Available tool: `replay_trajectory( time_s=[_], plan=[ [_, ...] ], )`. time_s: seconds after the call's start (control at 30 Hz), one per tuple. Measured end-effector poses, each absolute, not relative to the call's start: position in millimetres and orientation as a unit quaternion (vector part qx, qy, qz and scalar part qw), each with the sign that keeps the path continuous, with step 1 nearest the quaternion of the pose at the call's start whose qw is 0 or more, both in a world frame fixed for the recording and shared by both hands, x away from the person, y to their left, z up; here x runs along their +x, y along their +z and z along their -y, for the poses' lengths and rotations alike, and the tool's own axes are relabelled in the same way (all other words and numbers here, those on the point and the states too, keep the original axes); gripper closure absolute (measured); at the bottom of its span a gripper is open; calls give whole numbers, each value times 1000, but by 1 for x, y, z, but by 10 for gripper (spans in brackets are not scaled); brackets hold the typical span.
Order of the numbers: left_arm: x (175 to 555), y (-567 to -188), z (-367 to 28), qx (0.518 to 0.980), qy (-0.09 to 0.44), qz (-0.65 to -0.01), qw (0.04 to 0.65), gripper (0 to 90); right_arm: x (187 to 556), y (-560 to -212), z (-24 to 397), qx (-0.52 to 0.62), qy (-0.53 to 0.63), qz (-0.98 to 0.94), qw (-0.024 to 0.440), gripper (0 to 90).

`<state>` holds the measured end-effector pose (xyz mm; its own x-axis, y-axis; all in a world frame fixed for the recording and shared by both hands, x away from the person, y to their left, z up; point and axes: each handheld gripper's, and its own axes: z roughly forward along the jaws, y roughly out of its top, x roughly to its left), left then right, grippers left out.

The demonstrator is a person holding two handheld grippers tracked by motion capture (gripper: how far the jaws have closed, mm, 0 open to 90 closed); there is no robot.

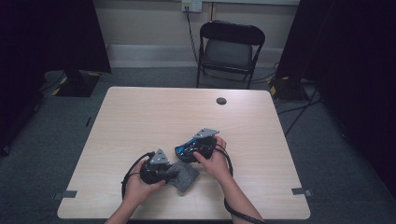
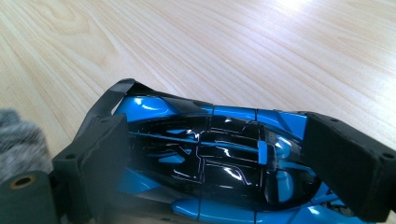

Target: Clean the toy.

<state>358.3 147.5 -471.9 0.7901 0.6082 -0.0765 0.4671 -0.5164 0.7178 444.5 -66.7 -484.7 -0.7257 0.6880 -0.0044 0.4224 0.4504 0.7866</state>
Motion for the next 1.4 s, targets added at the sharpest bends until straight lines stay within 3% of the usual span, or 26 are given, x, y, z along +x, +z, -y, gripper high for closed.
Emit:
replay_trajectory(
  time_s=[0.7, 1.4],
  plan=[
    [390, -475, -174, 842, 162, -376, 352, 674, 445, -484, 66, 333, 401, -838, 163, 77],
    [409, -476, -190, 799, 188, -439, 365, 672, 444, -484, 66, 334, 403, -836, 164, 78]
  ],
)
